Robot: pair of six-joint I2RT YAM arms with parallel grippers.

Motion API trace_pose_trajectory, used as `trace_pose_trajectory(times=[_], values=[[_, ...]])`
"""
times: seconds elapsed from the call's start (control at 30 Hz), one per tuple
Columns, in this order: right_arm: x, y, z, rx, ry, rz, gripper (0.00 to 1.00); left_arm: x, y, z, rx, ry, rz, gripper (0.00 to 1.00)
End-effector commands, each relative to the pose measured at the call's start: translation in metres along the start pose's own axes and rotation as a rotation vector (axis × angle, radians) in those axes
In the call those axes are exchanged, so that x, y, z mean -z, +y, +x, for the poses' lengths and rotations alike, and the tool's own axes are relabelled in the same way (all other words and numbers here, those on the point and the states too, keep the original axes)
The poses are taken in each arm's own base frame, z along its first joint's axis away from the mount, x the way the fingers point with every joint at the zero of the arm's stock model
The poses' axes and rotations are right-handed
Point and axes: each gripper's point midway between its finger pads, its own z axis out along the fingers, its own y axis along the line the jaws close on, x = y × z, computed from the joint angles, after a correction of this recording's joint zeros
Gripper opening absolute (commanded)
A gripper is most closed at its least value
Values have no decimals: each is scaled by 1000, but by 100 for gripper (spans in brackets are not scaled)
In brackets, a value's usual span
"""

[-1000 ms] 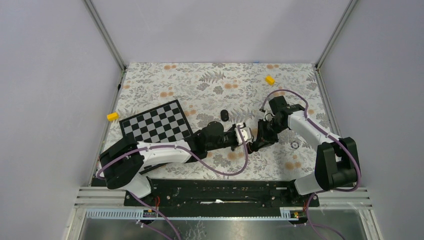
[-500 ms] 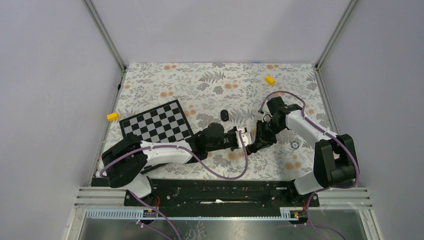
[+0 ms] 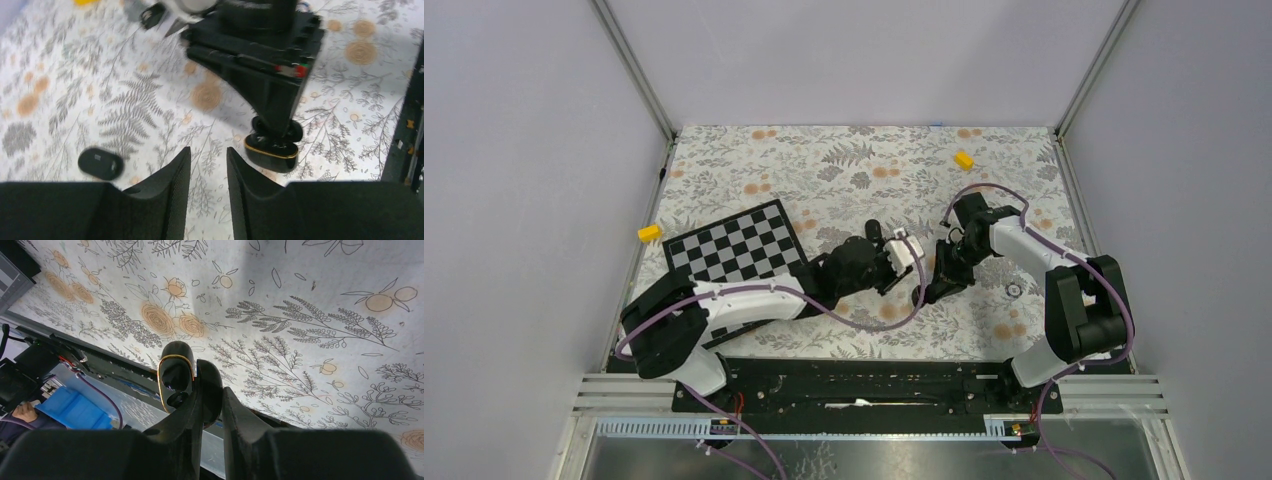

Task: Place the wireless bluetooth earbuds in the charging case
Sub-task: Place the right earbud at the center of the board.

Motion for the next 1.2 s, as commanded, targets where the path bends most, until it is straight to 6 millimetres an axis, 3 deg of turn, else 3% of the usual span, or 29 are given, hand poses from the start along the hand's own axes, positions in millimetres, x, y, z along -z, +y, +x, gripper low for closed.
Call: trace_pose_trajectory(times=[0.0, 0.13, 0.23, 0.33, 0.47, 0.63, 0.9, 1.03, 1.17], values=[[2, 6, -8, 11, -30, -4, 0, 16, 40, -2, 326, 150, -178, 35], [2, 8, -11, 17, -50, -11, 0, 29, 56, 25, 452, 325, -289, 39], [2, 9, -12, 23, -58, -16, 0, 42, 75, 41, 602, 338, -418, 38], [2, 9, -12, 27, -62, -19, 0, 52, 87, 52, 738, 359, -422, 40], [1, 9, -11, 30, -65, -25, 0, 67, 99, 69, 703, 440, -430, 62], [-2, 8, -8, 27, -63, -35, 0, 89, 107, 97, 566, 590, -395, 65], [-6, 13, -11, 28, -63, -57, 0, 70, 78, 155, 637, 817, -294, 61], [-5, 13, -9, 32, -66, -58, 0, 66, 76, 165, 700, 835, -332, 68], [-6, 12, -7, 29, -59, -57, 0, 58, 72, 168, 744, 820, -315, 69]])
